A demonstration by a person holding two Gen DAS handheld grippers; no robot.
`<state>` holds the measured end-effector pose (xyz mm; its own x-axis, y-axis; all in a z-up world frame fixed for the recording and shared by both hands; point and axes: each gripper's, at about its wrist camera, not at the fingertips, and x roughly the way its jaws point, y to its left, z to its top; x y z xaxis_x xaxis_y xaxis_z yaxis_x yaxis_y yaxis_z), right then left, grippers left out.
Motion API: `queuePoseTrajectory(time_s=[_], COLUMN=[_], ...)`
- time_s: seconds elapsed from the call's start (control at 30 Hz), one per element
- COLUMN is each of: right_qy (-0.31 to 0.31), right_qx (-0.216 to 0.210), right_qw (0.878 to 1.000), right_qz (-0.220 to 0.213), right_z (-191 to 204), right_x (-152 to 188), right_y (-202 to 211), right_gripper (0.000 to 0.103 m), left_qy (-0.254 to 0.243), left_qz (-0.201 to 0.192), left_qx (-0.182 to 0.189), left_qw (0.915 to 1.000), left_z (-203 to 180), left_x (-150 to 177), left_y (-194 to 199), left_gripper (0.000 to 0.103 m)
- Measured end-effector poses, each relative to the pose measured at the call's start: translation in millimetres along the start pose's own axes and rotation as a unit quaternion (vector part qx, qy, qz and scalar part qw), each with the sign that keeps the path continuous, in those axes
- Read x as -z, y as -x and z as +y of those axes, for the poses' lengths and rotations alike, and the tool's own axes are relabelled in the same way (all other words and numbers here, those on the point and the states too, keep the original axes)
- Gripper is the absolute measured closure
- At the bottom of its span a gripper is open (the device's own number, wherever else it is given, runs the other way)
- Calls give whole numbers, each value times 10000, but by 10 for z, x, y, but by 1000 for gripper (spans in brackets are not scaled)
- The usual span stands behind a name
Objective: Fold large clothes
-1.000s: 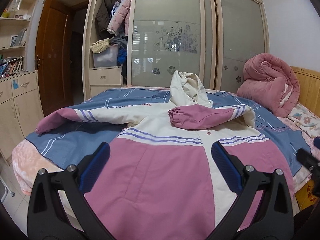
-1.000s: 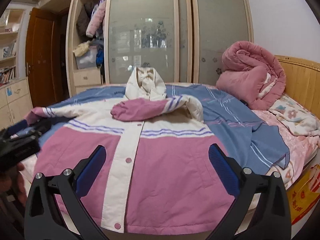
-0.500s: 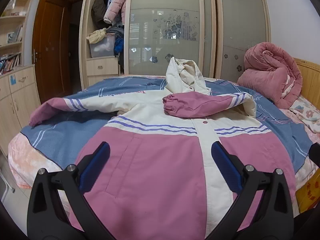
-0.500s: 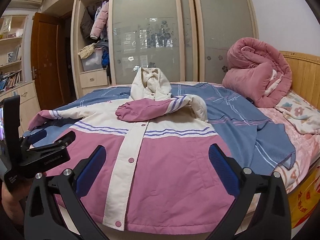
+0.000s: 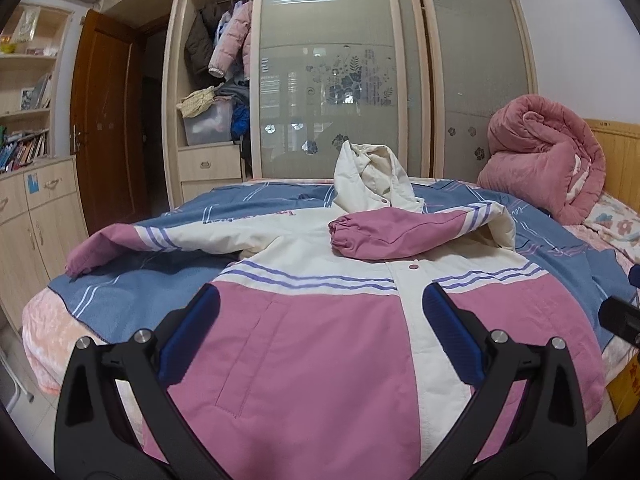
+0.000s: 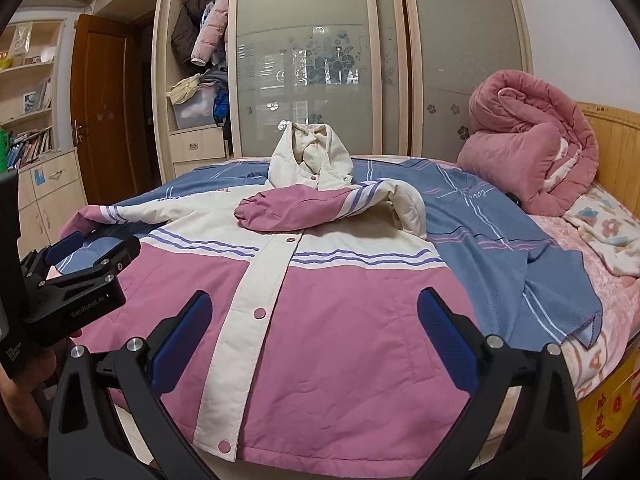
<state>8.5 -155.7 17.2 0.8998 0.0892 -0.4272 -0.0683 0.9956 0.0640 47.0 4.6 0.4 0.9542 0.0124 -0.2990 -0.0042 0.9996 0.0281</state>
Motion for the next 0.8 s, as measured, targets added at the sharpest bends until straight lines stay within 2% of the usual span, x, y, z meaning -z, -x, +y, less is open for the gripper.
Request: queuePoseTrajectory(time_s=[0.13, 0.37, 0.8], right_qy=[-61, -96, -23], right_qx=[-83, -161, -19], right_qw=[9999, 9998, 10000], right_qz=[5, 32, 43], right_z=[-48, -82, -32], right_x=[-7, 4, 4], right_y=[-10, -7, -17], right_gripper=[1, 1, 1], left_qy=[-106, 20, 220], left_qz=[62, 188, 286], left_qx=[25, 10, 61], left_qw=[9999, 9998, 9993], left_z=[-71, -69, 16], left_x=[20, 28, 38], left_y=[-41, -117, -120], left_gripper=[2, 2, 2])
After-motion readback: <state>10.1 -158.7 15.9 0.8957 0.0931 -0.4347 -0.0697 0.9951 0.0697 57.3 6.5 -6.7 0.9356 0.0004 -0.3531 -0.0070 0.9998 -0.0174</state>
